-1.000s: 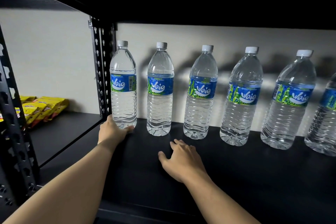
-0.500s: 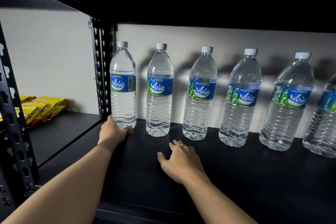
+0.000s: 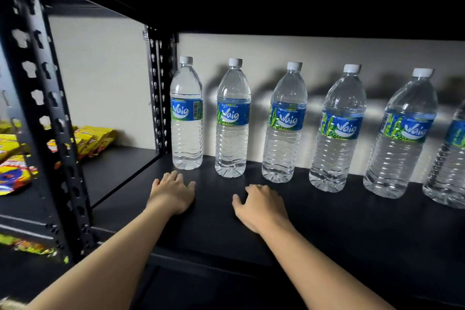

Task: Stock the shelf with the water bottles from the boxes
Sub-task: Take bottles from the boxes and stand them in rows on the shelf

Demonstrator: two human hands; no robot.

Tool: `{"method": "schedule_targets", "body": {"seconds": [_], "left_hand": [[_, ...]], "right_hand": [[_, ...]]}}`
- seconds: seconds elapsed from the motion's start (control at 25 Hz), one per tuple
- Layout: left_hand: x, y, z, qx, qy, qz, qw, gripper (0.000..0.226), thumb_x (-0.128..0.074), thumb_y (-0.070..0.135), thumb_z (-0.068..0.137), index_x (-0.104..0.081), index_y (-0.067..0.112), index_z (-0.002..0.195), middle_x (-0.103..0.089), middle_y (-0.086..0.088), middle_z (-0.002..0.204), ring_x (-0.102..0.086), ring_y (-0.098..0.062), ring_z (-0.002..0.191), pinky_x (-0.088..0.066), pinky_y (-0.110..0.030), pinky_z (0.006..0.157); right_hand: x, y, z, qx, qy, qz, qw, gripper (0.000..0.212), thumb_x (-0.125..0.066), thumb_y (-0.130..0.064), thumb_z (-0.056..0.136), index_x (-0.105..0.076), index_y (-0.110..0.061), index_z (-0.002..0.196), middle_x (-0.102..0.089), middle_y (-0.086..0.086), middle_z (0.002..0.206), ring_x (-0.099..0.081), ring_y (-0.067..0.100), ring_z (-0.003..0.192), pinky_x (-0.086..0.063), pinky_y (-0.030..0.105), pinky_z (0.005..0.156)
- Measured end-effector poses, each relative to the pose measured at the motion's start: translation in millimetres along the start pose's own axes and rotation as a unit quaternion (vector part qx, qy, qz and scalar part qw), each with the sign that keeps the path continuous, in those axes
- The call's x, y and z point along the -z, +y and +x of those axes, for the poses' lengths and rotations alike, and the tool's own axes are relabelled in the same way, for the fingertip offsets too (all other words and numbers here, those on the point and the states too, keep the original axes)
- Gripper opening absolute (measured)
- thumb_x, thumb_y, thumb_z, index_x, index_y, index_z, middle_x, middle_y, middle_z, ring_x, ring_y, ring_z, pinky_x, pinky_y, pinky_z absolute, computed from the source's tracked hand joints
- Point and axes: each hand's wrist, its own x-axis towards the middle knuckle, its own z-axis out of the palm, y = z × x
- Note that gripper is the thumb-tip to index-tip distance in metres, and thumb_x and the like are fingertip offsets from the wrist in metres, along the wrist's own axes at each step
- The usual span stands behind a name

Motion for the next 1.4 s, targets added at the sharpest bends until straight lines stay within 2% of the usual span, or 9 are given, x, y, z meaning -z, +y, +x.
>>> {"method": "schedule_targets", "body": {"seconds": [0.16, 0.36, 0.48, 0.64, 0.8, 1.0, 1.16, 1.28, 1.4], "left_hand": [[20, -14, -72, -0.059, -0.017, -0.002, 0.998, 0.061, -0.028, 0.051, 0.101, -0.032, 0.021, 0.153, -0.023, 0.007, 0.162, -0.016, -0.013, 0.150, -0.012, -0.035, 0.122], [15, -62, -202, -0.115, 0.127, -0.080, 0.982, 0.049, -0.039, 0.044, 0.099, -0.046, 0.027, 0.145, -0.040, 0.016, 0.152, -0.033, -0.005, 0.143, -0.022, -0.020, 0.114], [-9, -115, -242, 0.045, 0.076, -0.078, 0.993, 0.042, -0.050, 0.031, 0.096, -0.048, 0.022, 0.137, -0.055, 0.003, 0.133, -0.054, -0.023, 0.124, -0.045, -0.034, 0.097], [-41, -166, -268, 0.288, 0.007, -0.133, 0.948, 0.040, -0.044, 0.022, 0.095, -0.046, 0.012, 0.133, -0.054, -0.010, 0.132, -0.051, -0.031, 0.123, -0.043, -0.039, 0.094], [-93, -185, -307, 0.469, 0.027, -0.203, 0.859, 0.040, -0.043, 0.025, 0.097, -0.042, 0.013, 0.135, -0.044, -0.011, 0.140, -0.043, -0.032, 0.130, -0.036, -0.044, 0.104], [-148, -193, -322, 0.591, 0.075, -0.228, 0.770, 0.050, -0.041, 0.029, 0.099, -0.033, 0.024, 0.148, -0.035, -0.006, 0.148, -0.032, -0.028, 0.135, -0.027, -0.057, 0.106], [-181, -200, -319, 0.652, 0.175, -0.283, 0.682, 0.049, -0.043, 0.029, 0.097, -0.041, 0.014, 0.143, -0.040, -0.009, 0.149, -0.033, -0.029, 0.137, -0.022, -0.060, 0.109], [-198, -200, -312, 0.677, 0.207, -0.336, 0.621, 0.065, -0.034, 0.040, 0.090, -0.041, 0.002, 0.142, -0.045, -0.017, 0.146, -0.037, -0.033, 0.137, -0.021, -0.061, 0.109], [-211, -195, -307, 0.712, 0.227, -0.348, 0.566, 0.065, -0.032, 0.045, 0.092, -0.044, 0.002, 0.140, -0.046, -0.019, 0.145, -0.038, -0.035, 0.136, -0.020, -0.061, 0.109]], "right_hand": [[3, -6, -15, 0.029, 0.037, -0.060, 0.997, 0.044, -0.039, -0.044, 0.099, -0.069, -0.014, 0.108, -0.070, 0.011, 0.108, -0.066, 0.033, 0.101, -0.049, 0.036, 0.085], [-6, -14, -63, 0.001, -0.022, -0.023, 0.999, 0.056, -0.027, -0.048, 0.101, -0.050, -0.014, 0.139, -0.048, 0.006, 0.146, -0.040, 0.026, 0.136, -0.031, 0.045, 0.109], [-31, -32, -116, 0.040, 0.066, -0.046, 0.996, 0.063, -0.024, -0.050, 0.098, -0.047, -0.014, 0.144, -0.043, 0.010, 0.151, -0.033, 0.029, 0.142, -0.024, 0.048, 0.114], [-71, -65, -177, 0.178, 0.237, 0.120, 0.948, 0.039, -0.054, -0.027, 0.090, -0.066, -0.007, 0.121, -0.058, 0.017, 0.130, -0.046, 0.040, 0.128, -0.038, 0.049, 0.106], [-114, -101, -198, 0.224, 0.015, 0.150, 0.963, 0.034, -0.058, -0.027, 0.090, -0.060, -0.027, 0.123, -0.056, -0.005, 0.116, -0.062, 0.019, 0.098, -0.048, 0.028, 0.070], [-203, -139, -199, 0.205, -0.353, 0.053, 0.911, 0.060, -0.056, -0.046, 0.090, -0.037, -0.033, 0.146, -0.046, -0.002, 0.142, -0.049, 0.020, 0.127, -0.042, 0.036, 0.104], [-276, -161, -215, 0.195, -0.457, 0.033, 0.867, 0.083, -0.061, -0.048, 0.087, -0.018, -0.030, 0.156, -0.031, 0.006, 0.157, -0.033, 0.024, 0.143, -0.031, 0.038, 0.115], [-323, -167, -229, 0.210, -0.476, -0.007, 0.854, 0.093, -0.060, -0.026, 0.089, 0.003, -0.029, 0.158, -0.026, 0.016, 0.157, -0.029, 0.030, 0.144, -0.030, 0.041, 0.116], [-334, -169, -224, 0.217, -0.442, 0.010, 0.871, 0.092, -0.066, -0.041, 0.080, -0.015, -0.023, 0.155, -0.047, 0.013, 0.143, -0.043, 0.029, 0.135, -0.039, 0.039, 0.108]]}}
